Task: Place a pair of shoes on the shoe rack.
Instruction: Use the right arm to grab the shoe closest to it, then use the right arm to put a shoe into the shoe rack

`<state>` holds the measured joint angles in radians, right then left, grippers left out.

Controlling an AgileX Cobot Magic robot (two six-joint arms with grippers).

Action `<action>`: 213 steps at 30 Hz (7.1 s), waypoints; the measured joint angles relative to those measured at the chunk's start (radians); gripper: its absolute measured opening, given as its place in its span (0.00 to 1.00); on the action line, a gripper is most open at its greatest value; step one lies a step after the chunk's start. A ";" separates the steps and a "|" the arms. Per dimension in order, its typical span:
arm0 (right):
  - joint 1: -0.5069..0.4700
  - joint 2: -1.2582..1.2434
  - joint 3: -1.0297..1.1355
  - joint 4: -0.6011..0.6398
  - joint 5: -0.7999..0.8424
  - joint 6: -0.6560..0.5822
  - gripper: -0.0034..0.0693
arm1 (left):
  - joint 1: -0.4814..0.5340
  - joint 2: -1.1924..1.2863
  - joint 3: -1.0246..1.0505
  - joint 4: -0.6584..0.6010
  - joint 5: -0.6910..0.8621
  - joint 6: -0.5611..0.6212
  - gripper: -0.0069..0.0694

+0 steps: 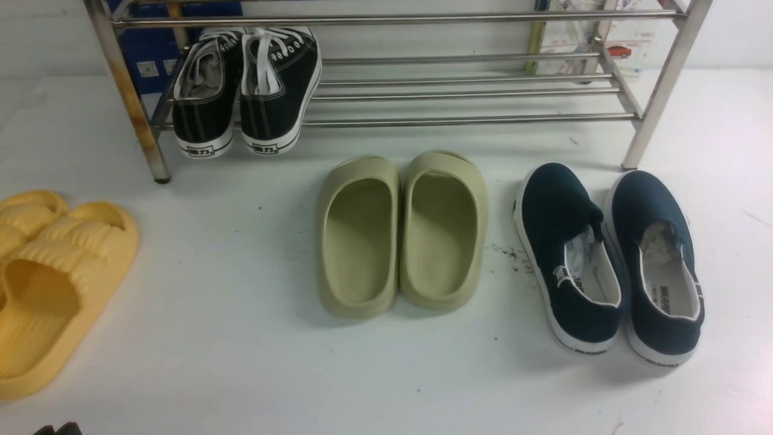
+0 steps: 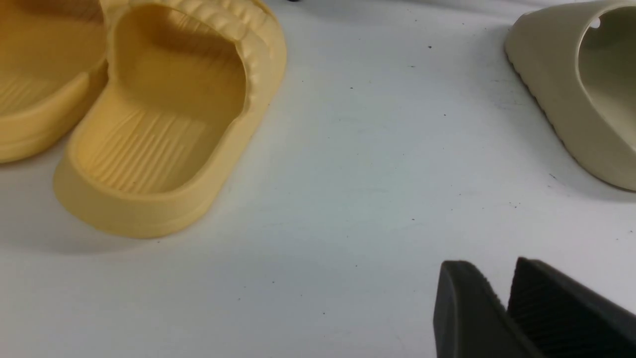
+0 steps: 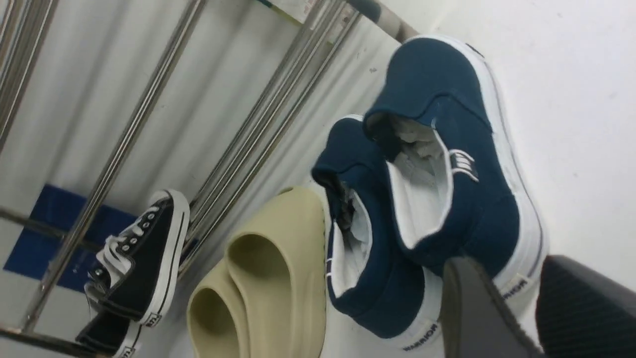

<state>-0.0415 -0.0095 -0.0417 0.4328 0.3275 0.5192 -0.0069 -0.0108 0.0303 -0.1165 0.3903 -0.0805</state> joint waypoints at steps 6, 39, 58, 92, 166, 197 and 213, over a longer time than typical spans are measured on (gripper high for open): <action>0.000 0.218 -0.338 -0.113 0.177 -0.308 0.11 | 0.000 0.000 0.000 0.000 0.000 0.000 0.30; 0.537 1.828 -1.306 -0.538 0.733 -0.289 0.65 | 0.000 0.000 0.000 0.000 -0.001 0.000 0.33; 0.540 1.866 -1.204 -0.423 0.544 -0.265 0.56 | 0.000 0.000 0.000 0.000 -0.001 0.000 0.35; 0.416 1.956 -1.698 -0.265 0.790 -0.519 0.11 | 0.000 0.000 0.000 0.000 0.000 0.000 0.38; 0.351 2.317 -2.205 -0.325 0.731 -0.720 0.15 | 0.000 0.000 0.000 0.000 0.000 0.000 0.40; 0.352 2.174 -2.228 -0.355 0.915 -0.652 0.50 | 0.000 0.000 0.000 0.000 0.001 0.000 0.40; 0.352 1.994 -1.836 -0.323 0.879 -0.643 0.06 | 0.000 0.000 0.000 0.000 0.001 0.000 0.40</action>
<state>0.3104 1.9847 -1.8782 0.1098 1.2066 -0.1237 -0.0069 -0.0108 0.0303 -0.1165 0.3912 -0.0805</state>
